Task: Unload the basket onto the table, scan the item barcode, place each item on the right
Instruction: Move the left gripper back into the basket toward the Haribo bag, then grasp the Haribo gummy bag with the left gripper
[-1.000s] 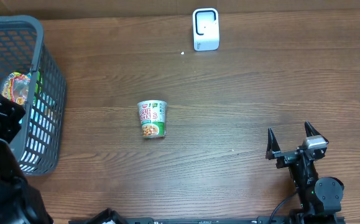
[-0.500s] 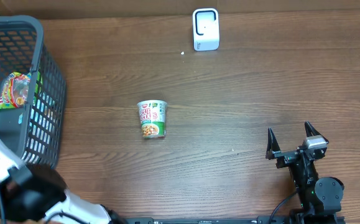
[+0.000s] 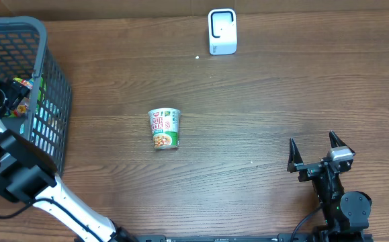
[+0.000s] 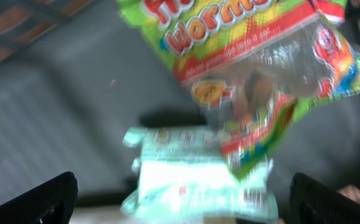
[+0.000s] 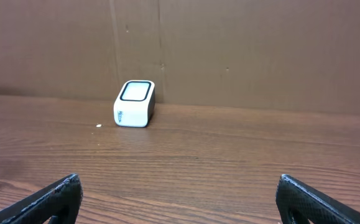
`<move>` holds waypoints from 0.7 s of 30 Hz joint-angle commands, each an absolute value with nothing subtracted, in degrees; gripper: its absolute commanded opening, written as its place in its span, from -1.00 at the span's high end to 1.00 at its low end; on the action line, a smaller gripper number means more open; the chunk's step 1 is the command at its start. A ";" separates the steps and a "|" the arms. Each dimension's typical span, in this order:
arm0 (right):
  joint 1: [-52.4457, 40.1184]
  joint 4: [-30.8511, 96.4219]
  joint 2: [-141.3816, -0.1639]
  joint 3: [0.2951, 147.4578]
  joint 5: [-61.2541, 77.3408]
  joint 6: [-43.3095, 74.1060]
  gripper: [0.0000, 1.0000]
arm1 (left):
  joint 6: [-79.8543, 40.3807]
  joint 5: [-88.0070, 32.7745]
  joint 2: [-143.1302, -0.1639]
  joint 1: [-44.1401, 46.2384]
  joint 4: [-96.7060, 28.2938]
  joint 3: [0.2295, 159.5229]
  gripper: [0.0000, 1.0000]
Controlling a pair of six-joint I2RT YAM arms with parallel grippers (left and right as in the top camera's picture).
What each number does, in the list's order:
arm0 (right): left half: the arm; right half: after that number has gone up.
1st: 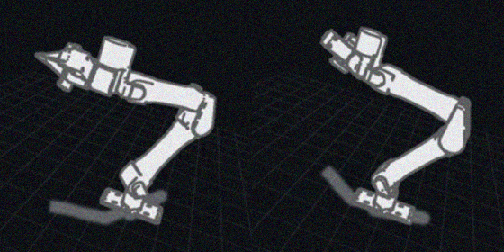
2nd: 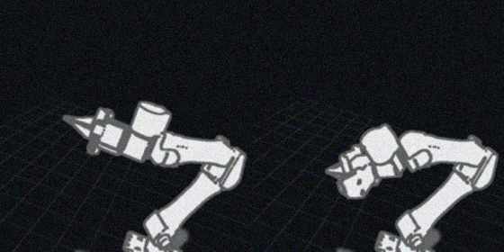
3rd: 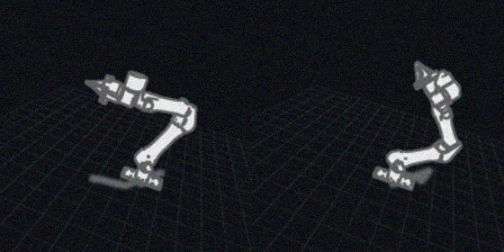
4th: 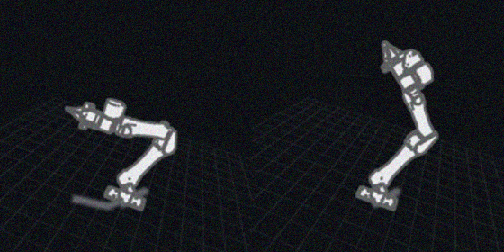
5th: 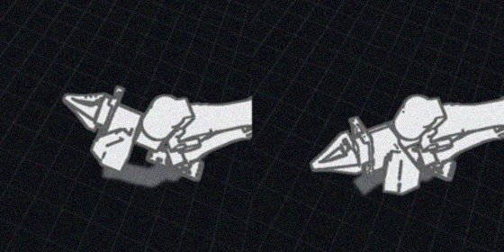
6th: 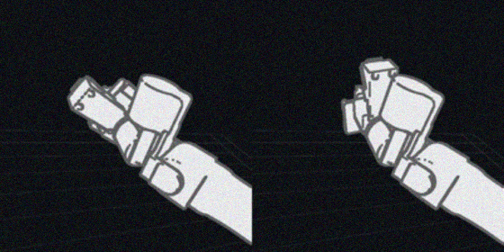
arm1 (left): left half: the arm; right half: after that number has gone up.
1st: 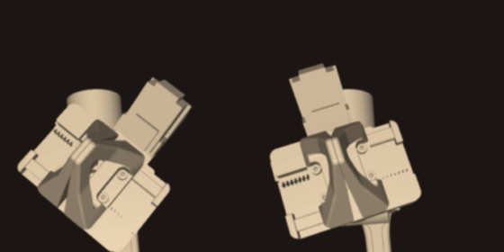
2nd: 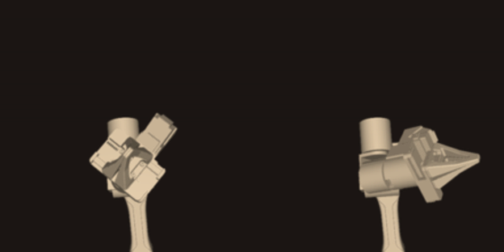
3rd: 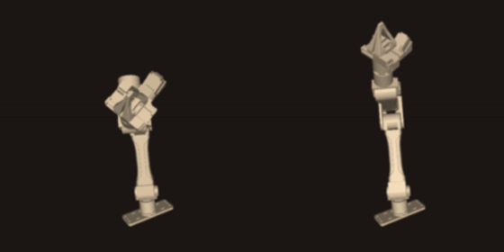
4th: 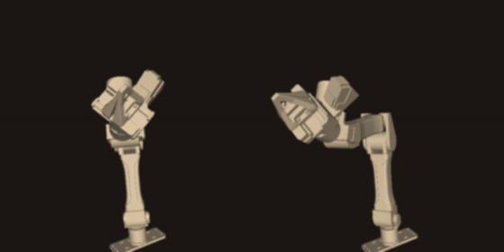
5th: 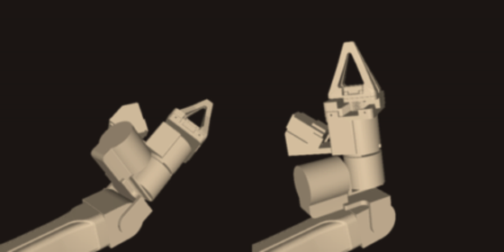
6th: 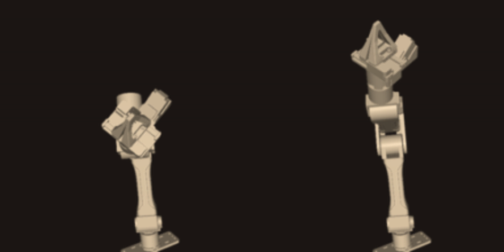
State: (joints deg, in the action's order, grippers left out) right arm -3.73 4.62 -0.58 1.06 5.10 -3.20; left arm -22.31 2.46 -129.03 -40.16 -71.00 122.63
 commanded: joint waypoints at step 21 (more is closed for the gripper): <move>-3.36 4.38 -0.16 0.47 4.75 -3.05 -1.00 | -25.39 10.00 -143.37 -33.39 -54.83 123.81 -1.00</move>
